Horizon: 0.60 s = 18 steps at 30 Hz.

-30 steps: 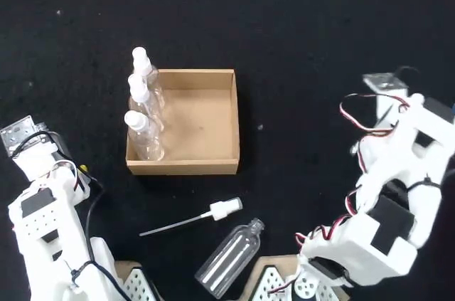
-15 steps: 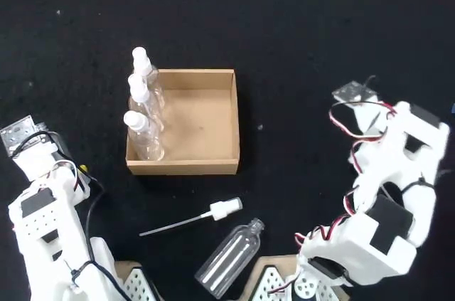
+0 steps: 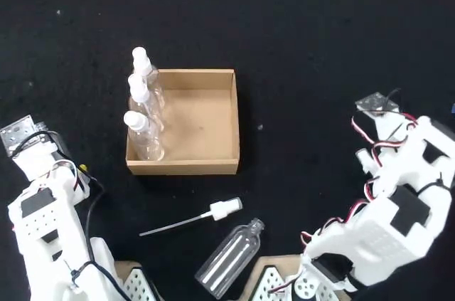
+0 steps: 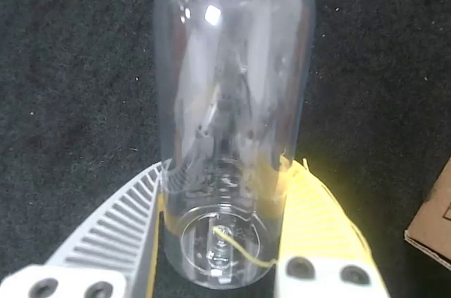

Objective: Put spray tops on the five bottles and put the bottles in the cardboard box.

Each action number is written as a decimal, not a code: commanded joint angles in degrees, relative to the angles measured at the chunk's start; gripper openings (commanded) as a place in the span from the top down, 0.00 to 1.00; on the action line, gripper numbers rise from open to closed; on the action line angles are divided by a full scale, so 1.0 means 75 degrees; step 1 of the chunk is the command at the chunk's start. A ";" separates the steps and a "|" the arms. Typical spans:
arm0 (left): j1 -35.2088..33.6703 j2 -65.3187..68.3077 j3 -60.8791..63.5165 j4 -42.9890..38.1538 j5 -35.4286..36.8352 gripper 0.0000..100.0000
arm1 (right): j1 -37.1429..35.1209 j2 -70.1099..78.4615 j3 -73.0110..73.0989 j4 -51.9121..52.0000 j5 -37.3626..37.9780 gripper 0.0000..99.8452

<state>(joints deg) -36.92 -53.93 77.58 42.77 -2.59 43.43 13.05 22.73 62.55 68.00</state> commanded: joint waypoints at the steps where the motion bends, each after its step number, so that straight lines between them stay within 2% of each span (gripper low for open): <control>1: 0.0088 -0.0199 -0.0111 -0.0152 0.0012 0.97 | -0.0082 0.0088 -0.1096 0.1301 -0.0903 0.78; 4: 0.0088 -0.0199 -0.0111 -0.0152 0.0012 0.97 | -0.0129 0.0123 -0.1776 0.2262 -0.1184 0.78; 6: 0.0088 -0.0199 -0.0100 -0.0152 -0.0012 0.97 | -0.0258 0.0229 -0.1834 0.2356 -0.1184 0.78; 12: 0.0088 -0.0199 -0.0088 -0.0152 -0.0012 0.97 | -0.0703 0.0967 -0.1143 0.0926 -0.1231 0.79; 18: 0.0076 -0.0199 -0.0076 -0.0117 -0.0023 0.97 | -0.0469 0.1073 -0.1119 0.0234 -0.1231 0.79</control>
<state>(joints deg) -36.92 -53.93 77.58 42.68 -2.59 40.09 19.65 14.29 69.58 59.12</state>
